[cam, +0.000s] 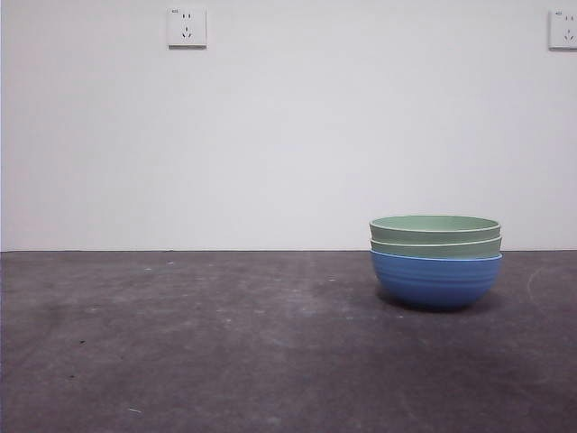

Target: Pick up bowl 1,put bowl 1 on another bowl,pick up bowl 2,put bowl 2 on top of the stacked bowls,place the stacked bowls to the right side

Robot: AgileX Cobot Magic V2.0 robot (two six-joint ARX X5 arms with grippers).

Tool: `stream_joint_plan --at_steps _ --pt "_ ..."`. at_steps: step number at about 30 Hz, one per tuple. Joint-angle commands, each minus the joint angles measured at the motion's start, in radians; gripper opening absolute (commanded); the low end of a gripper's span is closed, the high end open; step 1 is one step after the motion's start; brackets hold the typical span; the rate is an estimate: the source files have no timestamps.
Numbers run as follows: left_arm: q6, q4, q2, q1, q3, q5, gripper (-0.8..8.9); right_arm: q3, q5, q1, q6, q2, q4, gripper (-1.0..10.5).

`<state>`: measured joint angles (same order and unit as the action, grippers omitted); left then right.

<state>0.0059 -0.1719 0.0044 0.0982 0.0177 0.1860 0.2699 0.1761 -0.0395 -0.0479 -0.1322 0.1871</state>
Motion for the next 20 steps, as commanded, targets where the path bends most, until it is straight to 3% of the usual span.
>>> stream_joint_plan --at_steps 1,13,20 --pt "-0.01 -0.001 -0.003 0.005 -0.014 -0.002 -0.04 -0.074 -0.034 0.0 -0.016 0.04 -0.03 0.0" --pt "-0.01 -0.001 -0.003 0.005 -0.014 -0.002 -0.04 -0.252 -0.055 -0.002 -0.046 0.131 -0.036 0.0" --pt "-0.01 -0.001 -0.003 0.005 -0.014 -0.002 -0.03 -0.265 -0.053 -0.002 -0.05 0.131 -0.011 0.0"
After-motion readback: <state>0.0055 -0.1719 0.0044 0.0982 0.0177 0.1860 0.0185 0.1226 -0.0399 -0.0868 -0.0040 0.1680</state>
